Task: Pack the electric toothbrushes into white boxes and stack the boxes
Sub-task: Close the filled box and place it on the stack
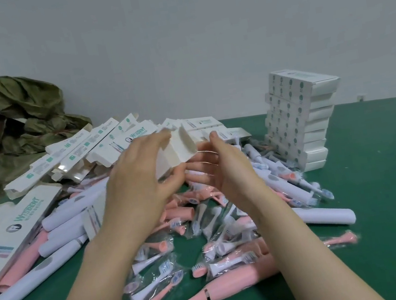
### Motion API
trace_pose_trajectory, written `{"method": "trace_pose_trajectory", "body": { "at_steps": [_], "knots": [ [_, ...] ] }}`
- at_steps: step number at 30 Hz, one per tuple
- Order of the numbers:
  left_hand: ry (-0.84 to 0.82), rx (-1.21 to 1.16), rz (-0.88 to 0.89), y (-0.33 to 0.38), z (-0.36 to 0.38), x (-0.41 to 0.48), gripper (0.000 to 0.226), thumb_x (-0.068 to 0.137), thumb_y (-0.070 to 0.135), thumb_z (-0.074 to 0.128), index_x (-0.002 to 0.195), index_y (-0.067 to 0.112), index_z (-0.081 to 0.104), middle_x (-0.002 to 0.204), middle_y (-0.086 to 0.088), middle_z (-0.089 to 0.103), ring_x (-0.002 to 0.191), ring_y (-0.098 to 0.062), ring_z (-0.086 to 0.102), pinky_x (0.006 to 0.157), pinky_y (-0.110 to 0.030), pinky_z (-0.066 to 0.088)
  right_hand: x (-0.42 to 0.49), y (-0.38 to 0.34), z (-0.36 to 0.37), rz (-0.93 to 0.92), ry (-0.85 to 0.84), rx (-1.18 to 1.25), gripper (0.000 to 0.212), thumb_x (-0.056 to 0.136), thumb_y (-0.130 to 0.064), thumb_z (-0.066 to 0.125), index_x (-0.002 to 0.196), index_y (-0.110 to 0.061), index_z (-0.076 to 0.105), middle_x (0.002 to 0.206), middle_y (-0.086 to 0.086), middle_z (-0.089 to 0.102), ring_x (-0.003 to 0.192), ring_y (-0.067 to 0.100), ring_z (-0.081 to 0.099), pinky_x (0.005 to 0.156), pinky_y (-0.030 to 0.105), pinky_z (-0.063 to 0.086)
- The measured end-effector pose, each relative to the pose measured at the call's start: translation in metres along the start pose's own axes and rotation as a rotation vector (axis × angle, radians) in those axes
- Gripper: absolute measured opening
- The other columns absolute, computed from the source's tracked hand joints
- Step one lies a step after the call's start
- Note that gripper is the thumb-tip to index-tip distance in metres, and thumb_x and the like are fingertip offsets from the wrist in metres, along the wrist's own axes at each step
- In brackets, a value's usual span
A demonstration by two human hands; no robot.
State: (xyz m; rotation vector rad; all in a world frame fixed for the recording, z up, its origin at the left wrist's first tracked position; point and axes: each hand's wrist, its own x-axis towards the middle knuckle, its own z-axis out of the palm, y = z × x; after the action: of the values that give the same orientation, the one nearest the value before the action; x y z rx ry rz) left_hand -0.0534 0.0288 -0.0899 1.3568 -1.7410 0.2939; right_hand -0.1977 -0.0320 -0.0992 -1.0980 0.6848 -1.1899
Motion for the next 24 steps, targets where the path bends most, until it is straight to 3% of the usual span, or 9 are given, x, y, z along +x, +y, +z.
{"method": "trace_pose_trajectory", "body": {
  "at_steps": [1,3,5,8,12,15,18,20,24],
  "knots": [
    [0.041,-0.007,-0.023,-0.003,-0.001,0.0,0.05,0.081,0.036,0.059,0.129,0.022,0.052,0.11,0.016,0.043,0.099,-0.006,0.041,0.081,-0.032,0.035,0.003,-0.001,-0.011,-0.021,0.076,-0.141,0.03,0.101,-0.028,0.041,0.092,-0.008,0.062,0.076,0.003,0.072,0.08,0.022,0.07,0.072,0.033,0.059],
    [0.09,-0.024,-0.058,-0.008,-0.005,0.001,0.049,0.08,0.035,0.061,0.127,0.023,0.053,0.109,0.016,0.045,0.099,-0.002,0.039,0.082,-0.03,0.033,0.007,-0.005,-0.041,-0.095,0.246,-0.678,0.018,0.096,-0.015,0.048,0.1,-0.01,0.064,0.095,0.002,0.07,0.095,0.021,0.065,0.08,0.032,0.053],
    [0.107,-0.041,-0.081,-0.014,-0.007,0.003,0.049,0.078,0.035,0.062,0.125,0.025,0.053,0.109,0.015,0.046,0.098,0.001,0.038,0.081,-0.026,0.031,0.007,-0.008,-0.072,-0.078,0.385,-1.129,0.029,0.089,-0.002,0.046,0.111,-0.011,0.062,0.114,0.005,0.065,0.106,0.022,0.058,0.087,0.031,0.045],
    [0.114,-0.081,-0.106,-0.017,-0.004,0.002,0.048,0.077,0.034,0.065,0.123,0.025,0.054,0.109,0.013,0.049,0.097,0.004,0.037,0.079,-0.021,0.028,0.005,-0.008,-0.104,0.011,0.469,-1.395,0.032,0.085,0.001,0.046,0.114,-0.007,0.059,0.118,0.013,0.062,0.109,0.031,0.055,0.09,0.036,0.046],
    [0.029,-0.064,-0.109,-0.014,0.01,-0.001,0.052,0.076,0.041,0.062,0.125,0.026,0.053,0.114,0.011,0.051,0.102,-0.002,0.04,0.085,-0.026,0.031,0.002,-0.008,-0.12,0.184,0.32,-1.528,0.022,0.088,-0.012,0.05,0.099,0.001,0.064,0.099,0.013,0.066,0.096,0.033,0.059,0.08,0.035,0.048],
    [-0.038,-0.064,-0.118,-0.009,0.023,-0.006,0.056,0.072,0.044,0.061,0.126,0.027,0.053,0.112,0.012,0.051,0.101,-0.007,0.042,0.083,-0.032,0.035,0.0,-0.01,-0.116,0.181,0.137,-1.64,0.016,0.087,-0.022,0.056,0.082,-0.007,0.058,0.079,0.004,0.054,0.082,0.027,0.051,0.069,0.032,0.041],
    [-0.074,-0.024,-0.11,-0.011,0.033,-0.009,0.056,0.071,0.045,0.061,0.125,0.031,0.053,0.107,0.016,0.046,0.096,-0.005,0.04,0.077,-0.03,0.032,-0.002,-0.007,-0.107,0.101,0.077,-1.53,0.027,0.081,-0.018,0.066,0.063,-0.012,0.046,0.062,0.003,0.045,0.058,0.016,0.041,0.051,0.027,0.03],
    [-0.081,0.0,-0.108,-0.015,0.039,-0.011,0.054,0.073,0.042,0.063,0.125,0.031,0.053,0.112,0.015,0.051,0.097,-0.002,0.036,0.078,-0.03,0.031,-0.003,-0.011,-0.102,0.005,0.075,-1.429,0.038,0.079,-0.021,0.073,0.059,-0.016,0.042,0.056,0.0,0.04,0.05,0.013,0.032,0.051,0.029,0.023],
    [-0.082,0.025,-0.127,-0.024,0.046,-0.013,0.057,0.073,0.04,0.063,0.128,0.031,0.05,0.12,0.012,0.055,0.098,-0.002,0.037,0.08,-0.03,0.032,-0.004,-0.033,-0.081,-0.175,0.059,-1.159,0.017,0.082,-0.029,0.072,0.07,-0.033,0.06,0.06,-0.01,0.062,0.054,0.007,0.054,0.053,0.022,0.043]
  ]
}}
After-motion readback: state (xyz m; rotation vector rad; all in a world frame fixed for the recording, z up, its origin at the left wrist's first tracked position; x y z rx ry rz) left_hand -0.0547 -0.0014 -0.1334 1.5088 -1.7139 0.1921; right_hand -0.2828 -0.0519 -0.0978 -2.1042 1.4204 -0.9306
